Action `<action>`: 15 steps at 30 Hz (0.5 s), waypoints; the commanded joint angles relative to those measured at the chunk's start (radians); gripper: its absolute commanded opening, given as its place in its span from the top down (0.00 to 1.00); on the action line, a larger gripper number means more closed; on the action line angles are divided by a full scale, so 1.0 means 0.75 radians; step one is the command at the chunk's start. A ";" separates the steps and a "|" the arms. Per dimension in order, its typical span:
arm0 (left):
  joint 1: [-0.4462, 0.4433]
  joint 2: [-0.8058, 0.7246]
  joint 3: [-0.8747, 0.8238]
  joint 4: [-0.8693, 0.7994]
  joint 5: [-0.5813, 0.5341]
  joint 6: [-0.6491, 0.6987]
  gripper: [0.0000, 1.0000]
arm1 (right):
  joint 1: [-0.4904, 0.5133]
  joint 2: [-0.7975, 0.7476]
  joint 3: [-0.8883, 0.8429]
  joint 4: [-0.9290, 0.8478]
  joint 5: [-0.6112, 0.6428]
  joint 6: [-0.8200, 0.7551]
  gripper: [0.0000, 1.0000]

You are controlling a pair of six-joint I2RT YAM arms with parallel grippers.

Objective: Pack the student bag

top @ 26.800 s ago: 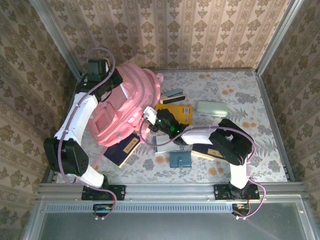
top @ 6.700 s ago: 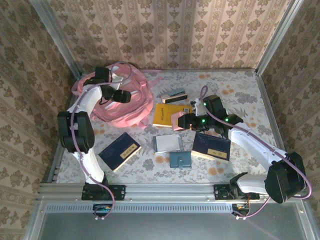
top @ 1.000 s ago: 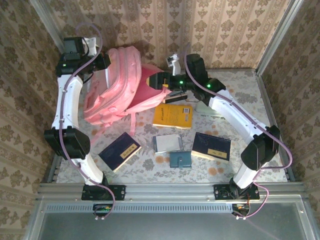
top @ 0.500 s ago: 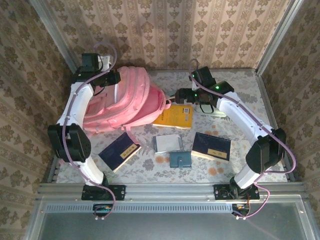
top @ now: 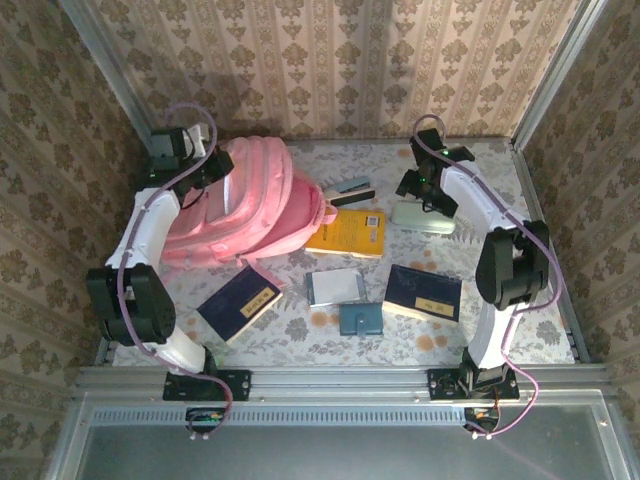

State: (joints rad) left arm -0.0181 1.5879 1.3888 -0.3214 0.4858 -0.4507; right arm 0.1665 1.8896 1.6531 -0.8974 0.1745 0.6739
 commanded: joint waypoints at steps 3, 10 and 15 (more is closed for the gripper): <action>0.020 -0.066 0.007 0.125 0.054 -0.049 1.00 | -0.098 0.072 0.053 0.338 -0.231 -0.329 0.00; 0.013 -0.094 -0.031 0.147 0.089 -0.052 1.00 | -0.190 0.479 0.512 0.049 -0.367 -0.416 0.00; 0.010 -0.107 -0.087 0.199 0.115 -0.050 1.00 | -0.261 0.501 0.415 0.084 -0.513 -0.393 0.00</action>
State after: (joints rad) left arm -0.0162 1.5539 1.3273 -0.2562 0.5312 -0.4789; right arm -0.0051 2.2677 1.9965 -0.7856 -0.1177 0.3950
